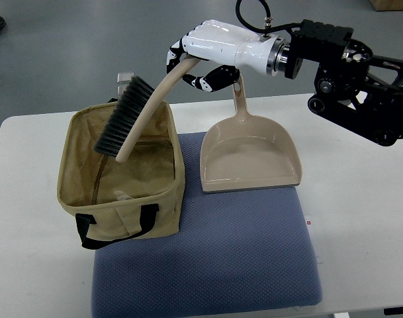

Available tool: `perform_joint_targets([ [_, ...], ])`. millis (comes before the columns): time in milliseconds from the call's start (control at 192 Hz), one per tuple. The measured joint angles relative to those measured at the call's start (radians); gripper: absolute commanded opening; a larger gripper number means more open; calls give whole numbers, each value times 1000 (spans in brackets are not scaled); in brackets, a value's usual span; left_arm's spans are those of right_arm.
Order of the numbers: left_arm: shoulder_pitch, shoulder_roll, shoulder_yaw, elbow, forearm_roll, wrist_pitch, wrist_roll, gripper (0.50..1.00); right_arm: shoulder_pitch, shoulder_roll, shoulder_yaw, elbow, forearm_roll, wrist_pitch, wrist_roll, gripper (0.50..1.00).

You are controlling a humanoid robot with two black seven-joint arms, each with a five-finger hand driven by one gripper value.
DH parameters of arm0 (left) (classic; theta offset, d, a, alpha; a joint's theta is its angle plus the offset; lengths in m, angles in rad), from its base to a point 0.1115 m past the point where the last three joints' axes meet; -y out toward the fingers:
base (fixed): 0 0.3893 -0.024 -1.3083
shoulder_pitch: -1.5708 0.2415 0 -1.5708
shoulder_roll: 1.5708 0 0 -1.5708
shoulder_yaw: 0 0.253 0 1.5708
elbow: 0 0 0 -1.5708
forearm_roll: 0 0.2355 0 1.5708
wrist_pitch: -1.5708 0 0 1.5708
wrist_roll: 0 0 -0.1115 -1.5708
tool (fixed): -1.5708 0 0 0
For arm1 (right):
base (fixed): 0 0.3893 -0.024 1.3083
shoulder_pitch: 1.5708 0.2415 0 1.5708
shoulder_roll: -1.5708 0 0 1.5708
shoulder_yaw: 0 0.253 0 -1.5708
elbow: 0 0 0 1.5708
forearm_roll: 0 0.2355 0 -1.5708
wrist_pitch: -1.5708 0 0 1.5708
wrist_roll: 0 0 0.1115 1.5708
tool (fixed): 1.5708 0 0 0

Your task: Put pink broom in yellow bag with right hand

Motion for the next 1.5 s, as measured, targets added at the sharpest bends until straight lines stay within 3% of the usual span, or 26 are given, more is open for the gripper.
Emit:
perform_joint_targets([
  [37,0,0,0,0,0,0,0,1000,-1,5,-5,0,0,-1,0,743],
  [68,0,0,0,0,0,0,0,1000,-2,8,-9,-1,0,-2,0,782],
  [235,0,0,0,0,0,0,0,1000,-9,12,-20,-2,0,-1,0,858],
  [511,0,0,0,0,0,0,0,1000,-28,-11,11,-2,24,-5,1,881],
  [678,0,0,0,0,0,0,0,1000,-100,-62,152,-1,116,9,-2,887],
  [933,0,0,0,0,0,0,0,1000,-263,-160,375,-1,460,63,-46,887],
  [1267,0,0,0,0,0,0,0,1000,-432,-199,461,-40,1030,-5,-66,889],
  [1502,0,0,0,0,0,0,0,1000,-507,-184,467,-109,1248,-13,-54,924],
])
